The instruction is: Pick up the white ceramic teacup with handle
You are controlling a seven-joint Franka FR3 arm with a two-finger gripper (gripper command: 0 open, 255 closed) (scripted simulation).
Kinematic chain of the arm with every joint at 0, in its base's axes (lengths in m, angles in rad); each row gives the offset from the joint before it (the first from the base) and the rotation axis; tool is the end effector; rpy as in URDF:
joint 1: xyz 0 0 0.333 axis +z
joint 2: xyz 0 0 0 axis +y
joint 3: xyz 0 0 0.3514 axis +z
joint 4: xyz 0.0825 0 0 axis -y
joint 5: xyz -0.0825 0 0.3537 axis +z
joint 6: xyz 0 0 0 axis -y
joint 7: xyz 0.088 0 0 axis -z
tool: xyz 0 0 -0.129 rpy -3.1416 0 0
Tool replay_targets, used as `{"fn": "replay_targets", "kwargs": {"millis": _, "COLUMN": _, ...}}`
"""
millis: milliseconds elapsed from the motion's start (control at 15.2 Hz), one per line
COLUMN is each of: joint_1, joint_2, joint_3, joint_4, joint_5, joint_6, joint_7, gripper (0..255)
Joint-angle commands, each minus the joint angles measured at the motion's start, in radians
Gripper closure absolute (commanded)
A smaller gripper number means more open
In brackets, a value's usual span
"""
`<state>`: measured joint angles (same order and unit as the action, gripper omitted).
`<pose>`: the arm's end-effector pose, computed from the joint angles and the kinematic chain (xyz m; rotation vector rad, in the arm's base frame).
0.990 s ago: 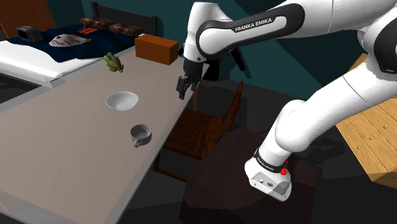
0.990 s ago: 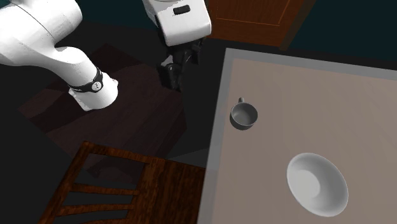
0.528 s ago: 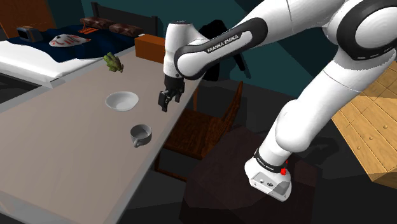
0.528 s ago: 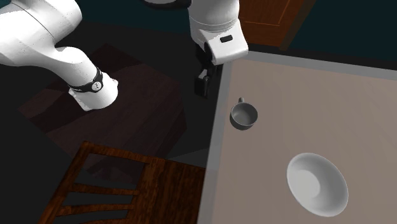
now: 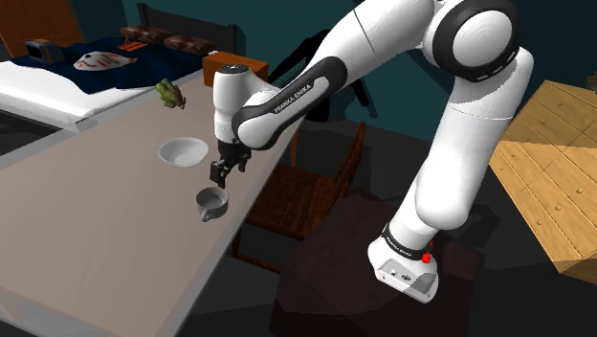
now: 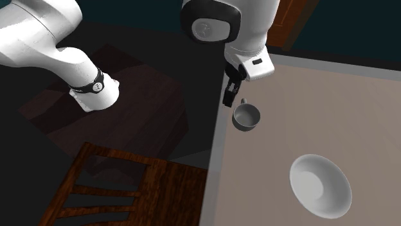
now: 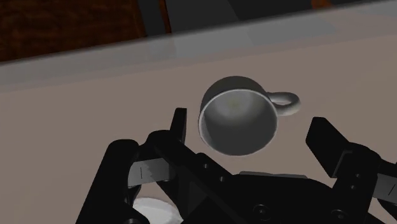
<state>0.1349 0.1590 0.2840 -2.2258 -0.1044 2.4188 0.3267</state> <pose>0.4880 0.2126 0.3438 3.1208 0.2577 0.0761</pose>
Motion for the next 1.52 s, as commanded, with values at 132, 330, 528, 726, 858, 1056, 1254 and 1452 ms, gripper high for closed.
{"fn": "replay_targets", "kwargs": {"millis": 132, "joint_1": 0.046, "joint_2": 0.155, "joint_3": -0.012, "joint_4": 0.107, "joint_5": -0.089, "joint_6": 0.033, "joint_7": 0.085, "gripper": 0}}
{"fn": "replay_targets", "kwargs": {"millis": 330, "joint_1": 0.089, "joint_2": 0.273, "joint_3": -0.032, "joint_4": 0.204, "joint_5": -0.144, "joint_6": 0.043, "joint_7": 0.134, "gripper": 0}}
{"fn": "replay_targets", "kwargs": {"millis": 528, "joint_1": 0.134, "joint_2": 0.391, "joint_3": -0.054, "joint_4": 0.314, "joint_5": -0.185, "joint_6": 0.043, "joint_7": 0.171, "gripper": 0}}
{"fn": "replay_targets", "kwargs": {"millis": 726, "joint_1": 0.153, "joint_2": 0.451, "joint_3": -0.068, "joint_4": 0.356, "joint_5": -0.202, "joint_6": 0.058, "joint_7": 0.186, "gripper": 0}}
{"fn": "replay_targets", "kwargs": {"millis": 858, "joint_1": 0.158, "joint_2": 0.471, "joint_3": -0.074, "joint_4": 0.359, "joint_5": -0.209, "joint_6": 0.075, "joint_7": 0.192, "gripper": 0}}
{"fn": "replay_targets", "kwargs": {"millis": 1056, "joint_1": 0.164, "joint_2": 0.504, "joint_3": -0.084, "joint_4": 0.367, "joint_5": -0.22, "joint_6": 0.099, "joint_7": 0.2, "gripper": 0}}
{"fn": "replay_targets", "kwargs": {"millis": 1254, "joint_1": 0.166, "joint_2": 0.51, "joint_3": -0.085, "joint_4": 0.368, "joint_5": -0.222, "joint_6": 0.104, "joint_7": 0.202, "gripper": 0}}
{"fn": "replay_targets", "kwargs": {"millis": 1452, "joint_1": 0.166, "joint_2": 0.51, "joint_3": -0.085, "joint_4": 0.369, "joint_5": -0.222, "joint_6": 0.104, "joint_7": 0.202, "gripper": 255}}
